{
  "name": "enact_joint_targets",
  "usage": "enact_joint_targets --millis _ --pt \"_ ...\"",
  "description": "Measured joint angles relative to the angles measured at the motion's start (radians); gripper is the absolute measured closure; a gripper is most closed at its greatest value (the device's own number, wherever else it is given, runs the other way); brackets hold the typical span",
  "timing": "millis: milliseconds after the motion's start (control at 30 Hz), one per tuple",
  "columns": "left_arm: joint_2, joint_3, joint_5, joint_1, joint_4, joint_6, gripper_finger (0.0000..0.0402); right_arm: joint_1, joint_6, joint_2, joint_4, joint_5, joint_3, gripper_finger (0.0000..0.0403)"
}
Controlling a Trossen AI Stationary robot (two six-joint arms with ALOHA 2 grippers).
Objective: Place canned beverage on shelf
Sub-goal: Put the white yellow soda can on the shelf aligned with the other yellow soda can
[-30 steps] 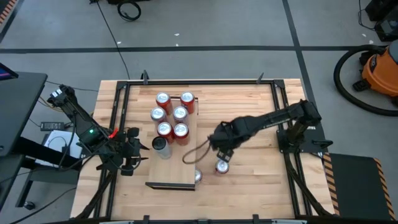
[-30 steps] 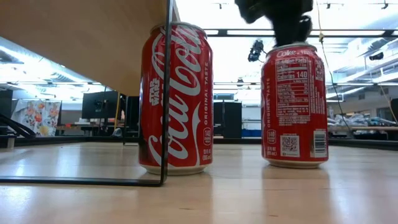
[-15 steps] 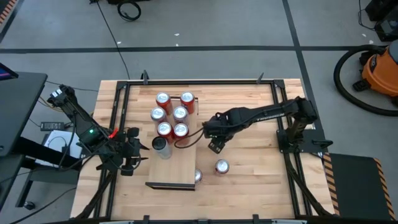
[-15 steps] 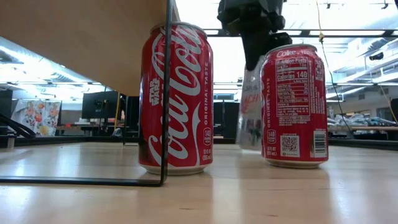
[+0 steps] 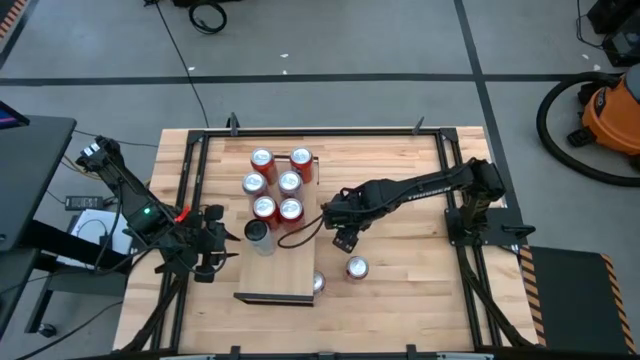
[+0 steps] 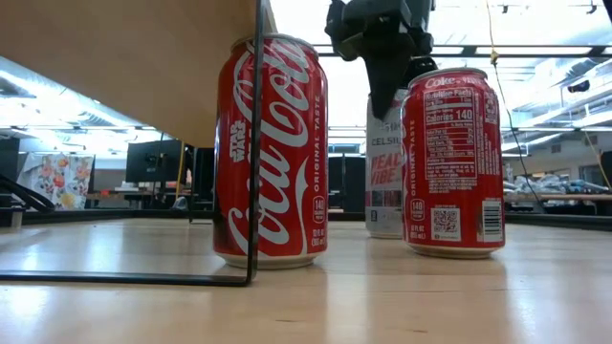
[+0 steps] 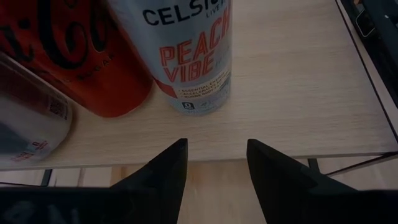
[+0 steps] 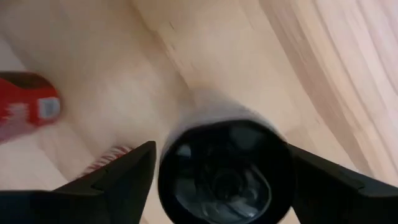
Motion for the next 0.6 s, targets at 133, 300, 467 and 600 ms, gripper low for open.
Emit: enact_joint_targets --millis 133,300,467,600 --pt "0.0 0.0 0.0 0.0 0.0 0.0 0.0224 0.0 -0.022 -0.001 0.007 0.016 0.001 0.0053" --pt "0.0 0.0 0.0 0.0 0.0 -0.002 0.0224 0.014 -0.061 -0.001 0.002 0.074 0.034 0.005" --pt "0.0 0.0 0.0 0.0 0.0 -0.005 0.0224 0.061 -0.113 -0.024 0.012 0.163 0.08 0.005" --pt "0.0 0.0 0.0 0.0 0.001 -0.009 0.0224 0.105 -0.178 -0.062 0.008 0.275 0.081 0.005"
